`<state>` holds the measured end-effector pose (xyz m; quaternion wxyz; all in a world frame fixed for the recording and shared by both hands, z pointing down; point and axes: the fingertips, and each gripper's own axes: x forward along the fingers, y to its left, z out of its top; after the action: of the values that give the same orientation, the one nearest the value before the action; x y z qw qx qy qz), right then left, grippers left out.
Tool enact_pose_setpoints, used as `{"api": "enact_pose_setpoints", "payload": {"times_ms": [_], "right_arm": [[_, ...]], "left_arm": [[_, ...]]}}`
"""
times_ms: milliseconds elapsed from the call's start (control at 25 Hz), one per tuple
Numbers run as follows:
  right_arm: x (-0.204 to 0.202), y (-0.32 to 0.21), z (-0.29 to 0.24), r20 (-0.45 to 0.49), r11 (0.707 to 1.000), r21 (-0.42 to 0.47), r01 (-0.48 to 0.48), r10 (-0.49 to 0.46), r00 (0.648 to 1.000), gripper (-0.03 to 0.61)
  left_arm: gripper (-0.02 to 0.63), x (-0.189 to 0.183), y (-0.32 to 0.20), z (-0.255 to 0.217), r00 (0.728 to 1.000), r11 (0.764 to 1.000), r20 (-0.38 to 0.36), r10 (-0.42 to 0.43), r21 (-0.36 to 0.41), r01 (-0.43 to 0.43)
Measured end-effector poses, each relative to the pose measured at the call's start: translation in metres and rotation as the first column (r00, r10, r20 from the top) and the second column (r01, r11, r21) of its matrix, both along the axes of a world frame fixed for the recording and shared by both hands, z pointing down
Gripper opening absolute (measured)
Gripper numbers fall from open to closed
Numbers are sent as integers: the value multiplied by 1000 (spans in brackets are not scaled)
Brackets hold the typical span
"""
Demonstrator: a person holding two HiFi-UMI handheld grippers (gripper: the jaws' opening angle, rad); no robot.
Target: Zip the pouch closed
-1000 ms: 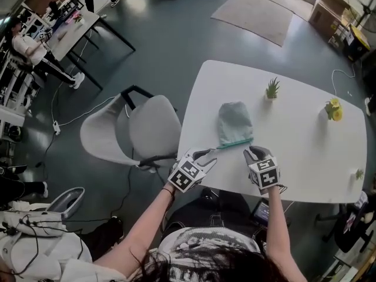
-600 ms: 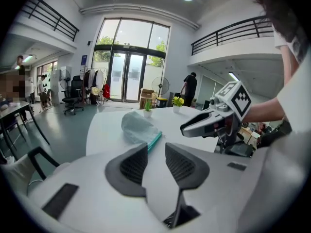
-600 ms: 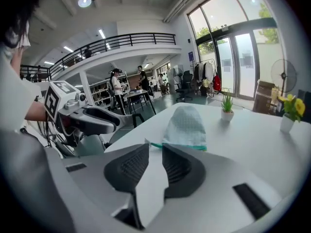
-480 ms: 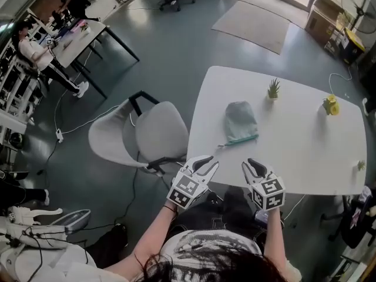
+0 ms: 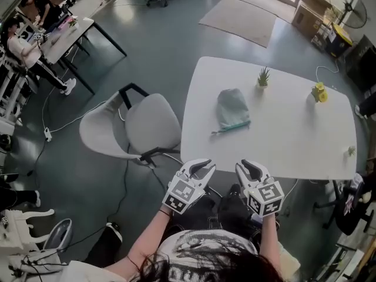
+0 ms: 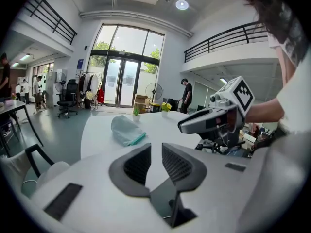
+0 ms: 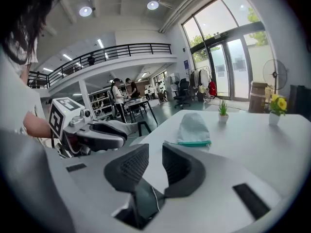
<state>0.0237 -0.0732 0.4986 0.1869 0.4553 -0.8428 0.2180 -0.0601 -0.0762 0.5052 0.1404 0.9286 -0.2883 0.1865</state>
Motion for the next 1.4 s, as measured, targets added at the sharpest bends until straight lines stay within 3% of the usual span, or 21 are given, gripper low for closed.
{"api": "enact_pose_setpoints", "payload": {"times_ms": [360,800,1400], "right_arm": [[2,28,-3,22,1000,-3,7,-7,1000,81],[60,98,-18,52,997,35,-70,68,996,78],[99,191,-40,85,984,140,-108,97,992,-3]], "left_arm": [[71,20,32,-4,999,999,0,49,5,-49],[69,78,80,-26,994,993,-5,109,46,-109],[43,129,181,-48,990,988,-16,137,78,-136]]}}
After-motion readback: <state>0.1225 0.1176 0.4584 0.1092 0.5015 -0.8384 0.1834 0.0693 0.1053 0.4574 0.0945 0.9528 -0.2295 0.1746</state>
